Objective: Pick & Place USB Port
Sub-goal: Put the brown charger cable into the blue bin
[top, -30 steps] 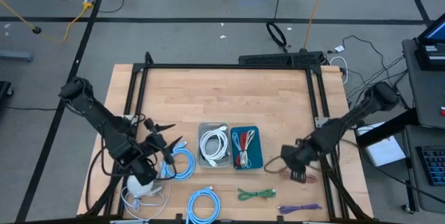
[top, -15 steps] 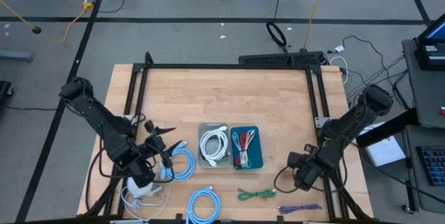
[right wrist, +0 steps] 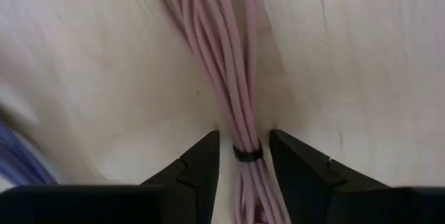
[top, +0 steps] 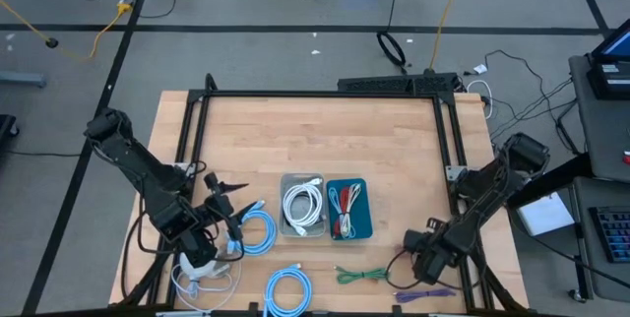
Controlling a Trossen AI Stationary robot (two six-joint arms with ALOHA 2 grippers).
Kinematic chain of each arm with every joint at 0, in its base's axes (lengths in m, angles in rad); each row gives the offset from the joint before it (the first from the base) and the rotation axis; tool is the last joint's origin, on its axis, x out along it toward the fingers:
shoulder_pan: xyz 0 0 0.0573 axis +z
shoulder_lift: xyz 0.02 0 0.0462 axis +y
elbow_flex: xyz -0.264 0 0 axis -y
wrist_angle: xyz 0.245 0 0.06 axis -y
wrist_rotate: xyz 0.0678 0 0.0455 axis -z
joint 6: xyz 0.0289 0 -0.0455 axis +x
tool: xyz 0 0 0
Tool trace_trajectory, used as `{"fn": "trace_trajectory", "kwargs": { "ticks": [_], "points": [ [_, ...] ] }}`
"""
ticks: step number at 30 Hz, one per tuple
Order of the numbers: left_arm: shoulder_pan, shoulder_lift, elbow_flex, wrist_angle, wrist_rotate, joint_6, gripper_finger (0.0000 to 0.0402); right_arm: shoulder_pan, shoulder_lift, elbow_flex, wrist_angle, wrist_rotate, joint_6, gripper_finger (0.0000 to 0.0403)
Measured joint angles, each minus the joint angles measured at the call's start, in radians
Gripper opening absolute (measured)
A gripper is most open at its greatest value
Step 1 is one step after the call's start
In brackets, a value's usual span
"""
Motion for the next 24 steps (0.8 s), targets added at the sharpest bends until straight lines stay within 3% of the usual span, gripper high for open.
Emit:
{"fn": "trace_trajectory", "kwargs": {
  "ticks": [6,10,11,13,15,18,21,24],
  "points": [
    [0.0,0.001,0.0,0.019,0.013,0.001,0.0248,-0.001,0.107,0.002,-0.074,0.032,0.001,0.0113],
    [0.0,0.001,0.0,0.082,0.016,0.053,0.0248,-0.015,0.118,0.007,-0.166,0.126,0.098,0.0032],
    [0.0,0.001,0.0,0.103,0.016,0.072,0.0248,-0.018,0.108,0.007,-0.2,0.181,0.154,0.0021],
    [0.0,0.001,0.0,0.14,0.021,0.111,0.0248,-0.041,0.068,-0.006,-0.367,0.434,0.329,0.0018],
    [-0.002,0.001,0.0,0.171,0.022,0.142,0.0248,-0.074,0.004,-0.035,-0.512,0.596,0.515,0.0016],
    [-0.005,0.003,0.0,0.187,0.022,0.163,0.0248,-0.106,-0.144,0.007,-0.483,0.824,0.595,0.0009],
    [-0.005,0.009,0.0,0.193,0.023,0.166,0.0248,-0.168,-0.273,0.011,-0.395,1.045,0.454,0.0009],
    [-0.011,0.01,0.0,0.194,0.031,0.165,0.0248,-0.236,-0.364,0.033,-0.21,1.047,0.191,0.0009]
  ]
}}
